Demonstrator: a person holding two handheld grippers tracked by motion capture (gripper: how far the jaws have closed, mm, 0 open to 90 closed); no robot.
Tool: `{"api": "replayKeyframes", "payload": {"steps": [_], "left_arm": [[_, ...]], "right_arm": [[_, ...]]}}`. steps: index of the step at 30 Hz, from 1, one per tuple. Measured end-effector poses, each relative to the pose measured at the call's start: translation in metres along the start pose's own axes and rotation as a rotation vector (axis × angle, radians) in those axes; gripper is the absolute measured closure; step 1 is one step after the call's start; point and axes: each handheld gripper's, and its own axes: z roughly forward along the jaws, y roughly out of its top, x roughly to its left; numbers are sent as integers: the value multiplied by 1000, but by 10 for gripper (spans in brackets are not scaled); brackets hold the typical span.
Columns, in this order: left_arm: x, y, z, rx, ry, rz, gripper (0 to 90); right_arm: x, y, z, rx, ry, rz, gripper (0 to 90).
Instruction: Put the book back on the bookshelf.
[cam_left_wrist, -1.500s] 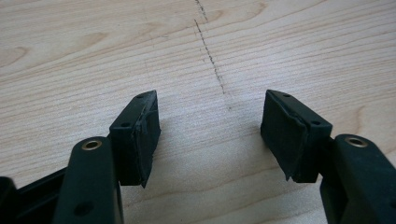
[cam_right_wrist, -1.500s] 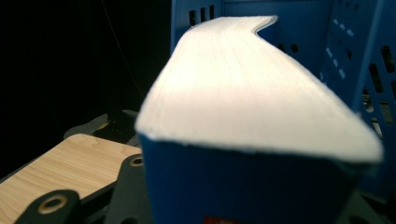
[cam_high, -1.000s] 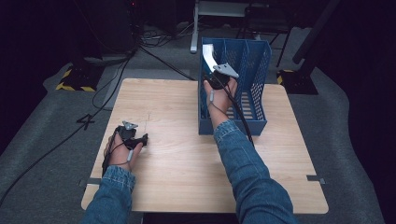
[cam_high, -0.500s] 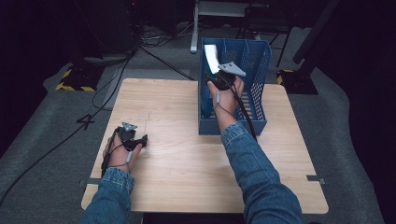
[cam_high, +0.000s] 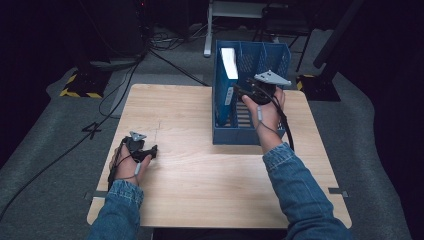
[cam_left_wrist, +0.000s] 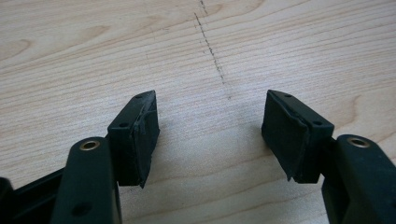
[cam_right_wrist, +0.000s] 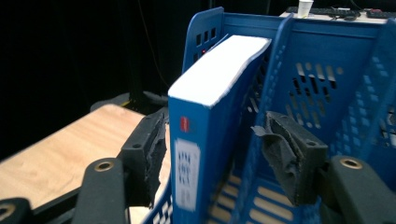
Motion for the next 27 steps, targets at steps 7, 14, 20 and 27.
{"api": "replayKeyframes", "payload": {"steps": [7,14,20,27], "left_arm": [[0,2,2,3,-2,0,350],[0,5,5,5,-3,6,309],[0,6,7,12,-12,8,274],[-1,5,6,12,-10,8,272]], "right_arm": [[-17,-11,-45,29,13,-3,393],[-43,-28,-77,62,26,23,391],[-69,-49,-98,133,46,14,384],[-88,-87,-120,228,71,-18,367]]}}
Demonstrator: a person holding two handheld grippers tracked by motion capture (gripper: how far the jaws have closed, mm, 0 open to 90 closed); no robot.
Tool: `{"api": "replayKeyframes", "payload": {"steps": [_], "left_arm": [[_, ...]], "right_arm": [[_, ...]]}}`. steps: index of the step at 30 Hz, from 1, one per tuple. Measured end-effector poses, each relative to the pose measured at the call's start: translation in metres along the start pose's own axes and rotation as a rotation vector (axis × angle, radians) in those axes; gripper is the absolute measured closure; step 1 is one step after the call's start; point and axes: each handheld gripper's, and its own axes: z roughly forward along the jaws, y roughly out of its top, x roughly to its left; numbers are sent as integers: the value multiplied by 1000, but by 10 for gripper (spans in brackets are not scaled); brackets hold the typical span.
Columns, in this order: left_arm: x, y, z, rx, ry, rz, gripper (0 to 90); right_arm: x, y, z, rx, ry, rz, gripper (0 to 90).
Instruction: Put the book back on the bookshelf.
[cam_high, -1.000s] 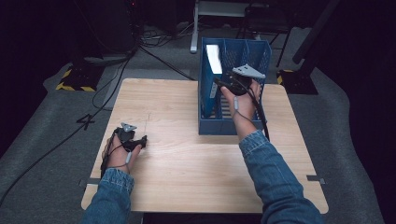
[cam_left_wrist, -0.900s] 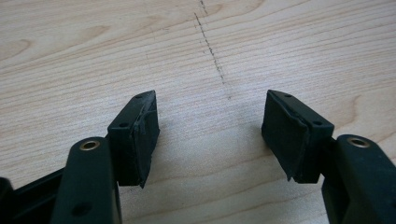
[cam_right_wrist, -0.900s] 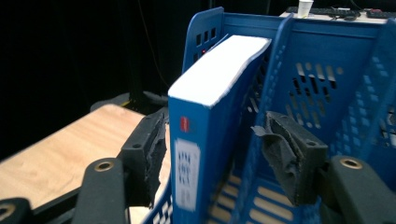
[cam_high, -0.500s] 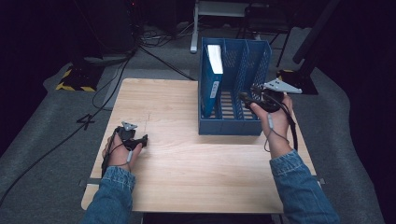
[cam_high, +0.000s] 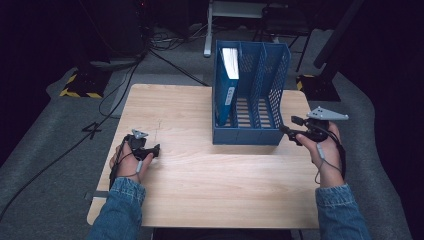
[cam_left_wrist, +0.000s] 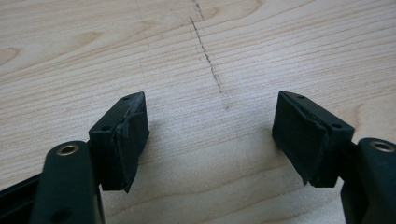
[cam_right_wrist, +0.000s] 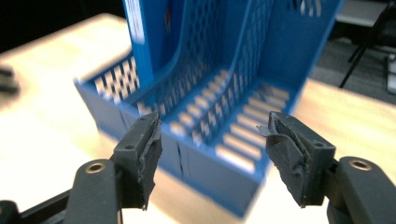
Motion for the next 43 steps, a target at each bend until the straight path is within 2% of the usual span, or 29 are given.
{"api": "replayKeyframes", "payload": {"steps": [1,3,4,5,9,12,17,19,20,26,27,30,31,33,43], "left_arm": [[0,0,0,-1,-3,-2,272],[0,0,0,0,-3,-1,271],[0,0,-1,1,-3,-1,272],[0,0,-1,1,-2,0,272],[0,-1,-1,0,-2,1,272],[0,-1,-2,2,-2,1,271],[0,-2,-2,2,-4,3,270],[-1,-2,-2,3,-8,4,263],[0,-1,-1,4,-9,7,257],[-1,-1,-1,5,-14,9,246],[-1,-1,-1,4,-14,11,246],[-1,-1,-1,4,-16,13,246],[-1,-1,-1,4,-15,13,246],[0,-1,-1,4,-14,15,246],[-1,-1,-1,1,-18,13,247]], "right_arm": [[-3,-10,-2,20,-5,-13,367],[-9,-23,-1,45,-17,-2,367],[-13,-30,0,88,-18,-2,367],[-18,-36,0,103,-20,-1,367],[-35,-58,1,119,-55,71,367],[-43,-72,6,149,-66,82,367],[-54,-96,18,193,-49,118,367],[-58,-102,22,206,-56,115,366],[-61,-110,27,217,-77,97,364],[-61,-121,35,245,-70,104,347],[-60,-122,36,256,-71,104,331],[-59,-127,40,231,-85,77,259],[-58,-128,41,222,-97,61,207],[-58,-129,43,229,-98,58,156],[-59,-128,44,239,-111,70,113]]}}
